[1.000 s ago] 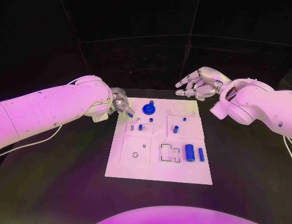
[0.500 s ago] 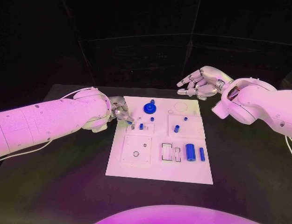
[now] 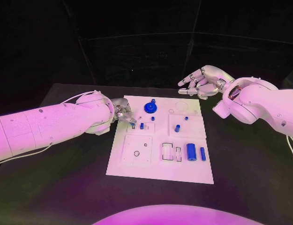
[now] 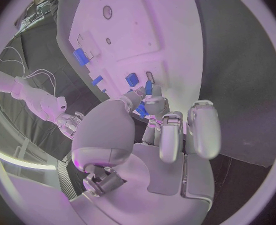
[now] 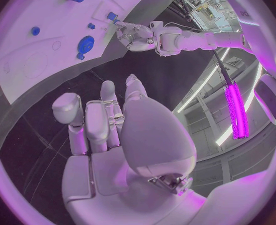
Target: Assemble the parts on the task board
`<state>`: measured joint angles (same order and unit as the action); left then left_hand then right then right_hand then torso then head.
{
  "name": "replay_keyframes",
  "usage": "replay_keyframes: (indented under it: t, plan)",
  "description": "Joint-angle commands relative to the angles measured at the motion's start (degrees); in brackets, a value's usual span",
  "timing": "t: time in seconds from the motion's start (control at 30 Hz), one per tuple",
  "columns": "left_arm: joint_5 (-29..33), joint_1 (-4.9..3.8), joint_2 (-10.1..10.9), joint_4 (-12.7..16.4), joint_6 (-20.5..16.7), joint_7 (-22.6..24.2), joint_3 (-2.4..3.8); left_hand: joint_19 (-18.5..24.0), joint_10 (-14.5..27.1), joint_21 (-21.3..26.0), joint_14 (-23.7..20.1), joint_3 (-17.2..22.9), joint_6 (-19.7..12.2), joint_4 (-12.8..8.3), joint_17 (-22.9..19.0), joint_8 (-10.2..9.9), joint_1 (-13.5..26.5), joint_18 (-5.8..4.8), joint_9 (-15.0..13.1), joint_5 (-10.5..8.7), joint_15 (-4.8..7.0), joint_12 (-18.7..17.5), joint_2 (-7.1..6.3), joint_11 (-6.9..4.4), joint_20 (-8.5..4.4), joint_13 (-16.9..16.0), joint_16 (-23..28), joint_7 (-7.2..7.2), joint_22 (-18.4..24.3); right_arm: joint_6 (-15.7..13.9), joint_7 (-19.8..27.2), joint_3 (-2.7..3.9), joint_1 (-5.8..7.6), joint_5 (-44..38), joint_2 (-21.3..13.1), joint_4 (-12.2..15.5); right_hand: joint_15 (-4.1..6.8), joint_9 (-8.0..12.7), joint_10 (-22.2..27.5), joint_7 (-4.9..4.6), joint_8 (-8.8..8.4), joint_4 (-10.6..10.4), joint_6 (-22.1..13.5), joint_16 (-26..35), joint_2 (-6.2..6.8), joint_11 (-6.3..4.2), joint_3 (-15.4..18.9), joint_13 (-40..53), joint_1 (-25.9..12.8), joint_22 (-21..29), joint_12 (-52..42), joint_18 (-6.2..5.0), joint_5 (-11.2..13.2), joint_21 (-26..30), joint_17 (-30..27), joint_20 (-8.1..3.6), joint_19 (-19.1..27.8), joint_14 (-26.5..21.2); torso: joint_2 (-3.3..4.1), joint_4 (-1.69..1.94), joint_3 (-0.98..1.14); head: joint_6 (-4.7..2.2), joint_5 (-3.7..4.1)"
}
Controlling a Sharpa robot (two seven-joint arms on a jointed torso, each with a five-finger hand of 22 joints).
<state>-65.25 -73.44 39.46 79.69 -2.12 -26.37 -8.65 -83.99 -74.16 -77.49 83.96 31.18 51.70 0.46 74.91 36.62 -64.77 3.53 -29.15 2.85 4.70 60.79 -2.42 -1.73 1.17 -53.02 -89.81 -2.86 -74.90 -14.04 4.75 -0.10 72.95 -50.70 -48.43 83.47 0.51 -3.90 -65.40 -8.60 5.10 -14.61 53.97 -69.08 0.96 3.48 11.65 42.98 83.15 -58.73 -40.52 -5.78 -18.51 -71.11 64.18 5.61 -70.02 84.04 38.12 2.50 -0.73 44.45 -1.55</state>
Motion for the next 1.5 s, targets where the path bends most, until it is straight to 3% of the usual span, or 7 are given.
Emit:
replay_keyframes:
  t: [0.03,0.8,1.5]
  plan:
    - [-1.1,0.00,-0.1,0.0,1.1,-0.1,0.01,-1.2,-0.5,0.0,6.0,6.8,0.4,-6.4,15.1,0.3,-0.5,-0.07,-0.1,0.35,0.22,0.3,0.08,0.15,0.10,-0.2,-0.2,0.16,-0.1,0.4,0.6,0.03,0.10,-0.1,0.1,0.0,0.35,-0.1,-0.1,0.15,0.30,0.1,-0.1,0.3,-0.65,-0.09,0.3,-0.1,0.0,0.1,0.1,-0.92,0.0,0.4,0.1,-0.10,0.3,0.1,-0.01,-0.03,0.03,0.05,-0.07]
    - [-1.3,0.06,-0.2,0.3,5.8,-1.7,-0.26,-1.2,-0.5,0.1,6.0,7.0,0.4,-6.4,15.1,0.3,-0.5,-0.06,-0.1,0.36,0.23,0.2,-0.02,0.13,0.09,-0.1,-0.2,0.17,0.0,0.5,0.7,0.03,0.10,-0.1,0.1,0.0,0.35,-0.1,0.0,0.14,0.32,0.1,-0.1,0.3,-0.72,-0.08,0.4,-0.1,0.0,0.1,0.1,-0.93,-0.1,0.4,0.1,-0.10,0.3,0.2,-0.02,-0.02,0.00,0.41,0.03]
    - [-0.9,0.05,-0.8,-0.4,5.4,-1.5,-0.30,-1.2,-0.6,0.2,6.0,7.7,0.6,-5.7,15.1,0.8,0.9,-0.03,-0.3,0.31,0.26,0.2,-0.62,0.09,0.08,0.1,-0.2,0.36,0.1,0.6,0.8,0.03,0.09,-0.1,0.3,-0.1,0.35,-0.1,0.0,0.14,0.32,0.1,-0.1,0.3,-0.72,-0.08,0.4,-0.1,0.0,0.1,0.1,-0.93,-0.1,0.4,0.1,-0.10,0.3,0.2,0.01,-0.03,0.04,0.52,-0.02]
